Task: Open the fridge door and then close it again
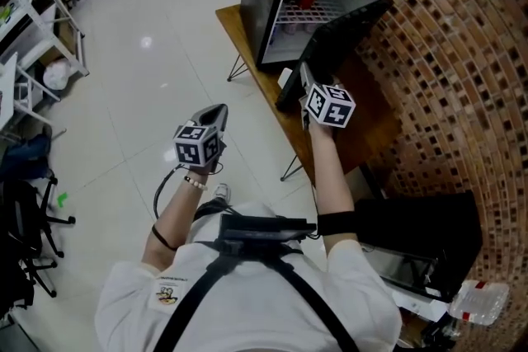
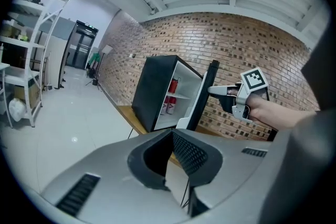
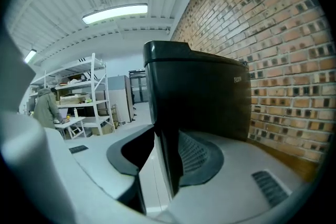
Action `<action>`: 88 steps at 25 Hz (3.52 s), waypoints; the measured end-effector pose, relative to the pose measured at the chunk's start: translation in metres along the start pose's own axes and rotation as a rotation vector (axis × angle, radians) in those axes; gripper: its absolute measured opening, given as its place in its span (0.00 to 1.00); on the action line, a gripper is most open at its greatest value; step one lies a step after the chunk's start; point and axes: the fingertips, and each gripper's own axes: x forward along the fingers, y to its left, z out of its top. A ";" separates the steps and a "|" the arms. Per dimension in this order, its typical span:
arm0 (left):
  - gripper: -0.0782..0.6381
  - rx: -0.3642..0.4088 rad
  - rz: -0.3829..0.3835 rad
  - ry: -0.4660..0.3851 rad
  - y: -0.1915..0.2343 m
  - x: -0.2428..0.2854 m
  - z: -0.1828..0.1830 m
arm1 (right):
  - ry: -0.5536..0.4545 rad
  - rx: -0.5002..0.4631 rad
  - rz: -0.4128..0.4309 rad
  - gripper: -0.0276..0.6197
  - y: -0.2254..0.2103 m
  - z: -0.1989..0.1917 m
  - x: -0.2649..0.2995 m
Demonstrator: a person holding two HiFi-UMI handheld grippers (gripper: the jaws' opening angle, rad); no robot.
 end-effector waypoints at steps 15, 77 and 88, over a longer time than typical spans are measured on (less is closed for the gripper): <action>0.11 0.021 -0.042 0.023 0.080 0.005 0.034 | -0.005 0.003 -0.206 0.27 0.038 0.027 0.113; 0.11 0.230 -0.361 0.079 -0.213 0.061 -0.037 | 0.059 0.236 -0.215 0.05 -0.063 -0.137 -0.255; 0.11 0.253 -0.348 0.090 -0.209 0.064 -0.036 | 0.040 0.225 -0.212 0.05 -0.066 -0.126 -0.249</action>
